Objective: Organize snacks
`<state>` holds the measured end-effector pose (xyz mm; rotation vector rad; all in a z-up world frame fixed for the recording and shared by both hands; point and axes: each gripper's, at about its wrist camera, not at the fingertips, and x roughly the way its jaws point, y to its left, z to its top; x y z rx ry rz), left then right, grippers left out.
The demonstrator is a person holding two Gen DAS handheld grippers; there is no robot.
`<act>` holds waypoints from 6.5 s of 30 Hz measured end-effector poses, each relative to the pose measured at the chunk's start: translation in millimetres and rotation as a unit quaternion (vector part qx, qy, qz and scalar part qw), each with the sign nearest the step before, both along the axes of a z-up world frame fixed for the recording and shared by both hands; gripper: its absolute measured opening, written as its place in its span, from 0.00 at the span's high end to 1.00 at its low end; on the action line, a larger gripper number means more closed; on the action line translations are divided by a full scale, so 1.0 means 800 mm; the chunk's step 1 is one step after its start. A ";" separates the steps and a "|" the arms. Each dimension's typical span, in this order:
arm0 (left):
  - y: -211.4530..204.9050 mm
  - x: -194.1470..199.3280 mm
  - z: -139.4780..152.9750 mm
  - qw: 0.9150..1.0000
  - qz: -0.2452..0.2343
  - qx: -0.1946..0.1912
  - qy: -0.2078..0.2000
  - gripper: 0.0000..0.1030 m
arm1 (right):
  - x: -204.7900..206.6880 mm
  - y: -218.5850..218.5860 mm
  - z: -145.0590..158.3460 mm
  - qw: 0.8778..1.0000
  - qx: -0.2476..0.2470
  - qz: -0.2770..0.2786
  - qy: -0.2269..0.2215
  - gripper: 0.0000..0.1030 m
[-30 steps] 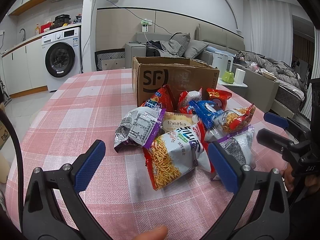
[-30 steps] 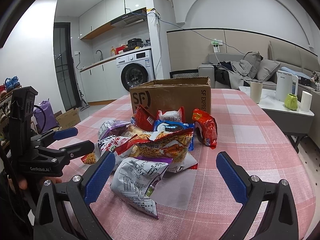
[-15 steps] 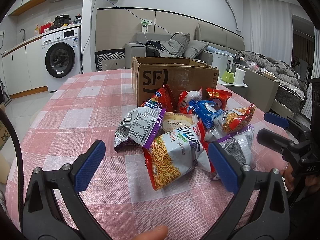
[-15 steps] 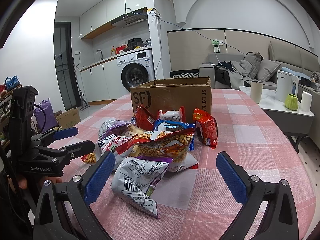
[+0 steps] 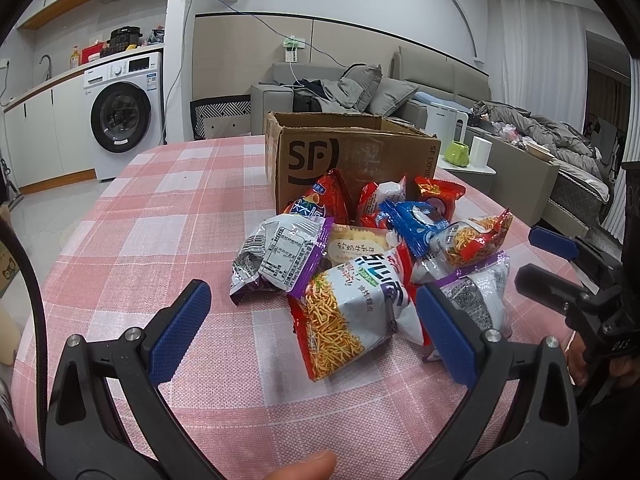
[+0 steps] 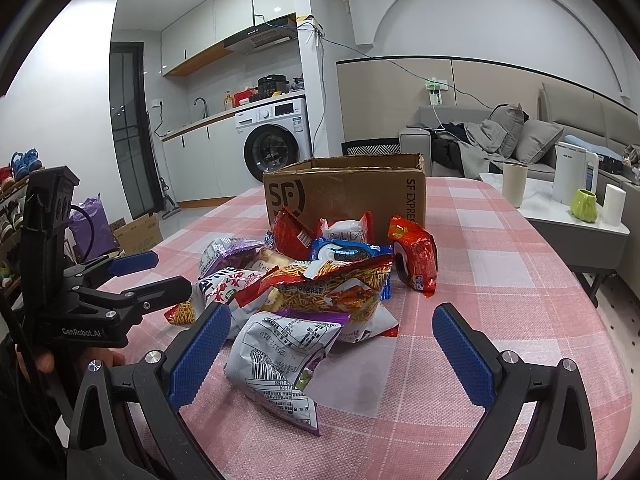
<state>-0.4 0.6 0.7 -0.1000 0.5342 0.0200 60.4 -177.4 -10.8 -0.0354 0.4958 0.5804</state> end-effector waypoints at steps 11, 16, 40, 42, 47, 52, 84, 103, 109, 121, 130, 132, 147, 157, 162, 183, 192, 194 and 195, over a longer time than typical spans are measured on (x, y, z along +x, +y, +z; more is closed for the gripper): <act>0.012 0.005 0.001 0.999 -0.008 -0.027 0.016 0.01 | 0.003 0.009 -0.005 0.999 0.007 0.026 0.026 0.00; 0.004 0.010 -0.001 0.999 -0.016 -0.024 0.027 0.01 | 0.005 0.017 -0.011 0.999 -0.003 0.030 0.043 0.00; 0.009 0.040 -0.023 0.991 -0.039 -0.082 0.102 0.01 | 0.022 0.034 -0.039 0.991 -0.014 0.060 0.121 0.18; 0.011 0.042 -0.024 0.989 -0.043 -0.093 0.106 0.04 | 0.022 0.035 -0.041 0.990 -0.014 0.064 0.126 0.20; 0.004 0.046 -0.025 0.988 -0.061 -0.089 0.109 0.14 | 0.027 0.033 -0.045 0.987 -0.001 0.072 0.144 0.25; -0.006 0.055 -0.029 0.986 -0.076 -0.088 0.118 0.14 | 0.021 0.038 -0.044 0.986 -0.007 0.086 0.141 0.35; -0.018 0.039 -0.012 0.988 -0.117 -0.071 0.069 0.51 | 0.008 0.031 -0.024 0.991 0.014 0.098 0.092 0.52; -0.007 0.018 0.027 0.990 -0.113 -0.076 0.025 0.51 | -0.005 0.003 0.018 0.993 0.061 0.091 0.043 0.53; -0.007 0.008 0.042 0.990 -0.116 -0.082 0.013 0.51 | -0.001 -0.014 0.033 0.993 0.090 0.070 0.036 0.53; -0.004 0.009 0.073 0.992 -0.100 -0.072 -0.009 0.51 | 0.017 -0.019 0.063 0.995 0.092 0.042 0.025 0.53; 0.007 0.028 0.103 0.994 -0.079 -0.063 -0.029 0.51 | 0.039 -0.008 0.089 0.996 0.085 0.034 0.021 0.53; 0.009 0.033 0.109 0.995 -0.076 -0.063 -0.032 0.51 | 0.043 -0.005 0.094 0.996 0.081 0.033 0.019 0.53; 0.020 0.102 0.137 0.996 -0.050 -0.057 -0.044 0.51 | 0.101 0.011 0.124 0.997 0.077 0.027 0.014 0.53; 0.026 0.153 0.139 0.997 -0.035 -0.047 -0.041 0.51 | 0.142 0.023 0.137 0.997 0.072 0.021 0.011 0.53; 0.024 0.175 0.135 0.998 -0.030 -0.042 -0.034 0.51 | 0.160 0.028 0.135 0.997 0.070 0.019 0.019 0.53; 0.023 0.255 0.106 0.999 -0.019 -0.028 -0.013 0.51 | 0.224 0.056 0.124 0.997 0.060 0.008 0.049 0.53; 0.026 0.282 0.096 1.000 -0.016 -0.018 -0.010 0.51 | 0.246 0.076 0.115 0.997 0.052 0.011 0.058 0.53; 0.028 0.287 0.092 1.000 -0.015 -0.017 -0.008 0.51 | 0.250 0.077 0.113 0.997 0.051 0.010 0.060 0.53; 0.028 0.289 0.090 1.000 -0.016 -0.016 -0.006 0.51 | 0.253 0.078 0.111 0.997 0.050 0.009 0.062 0.53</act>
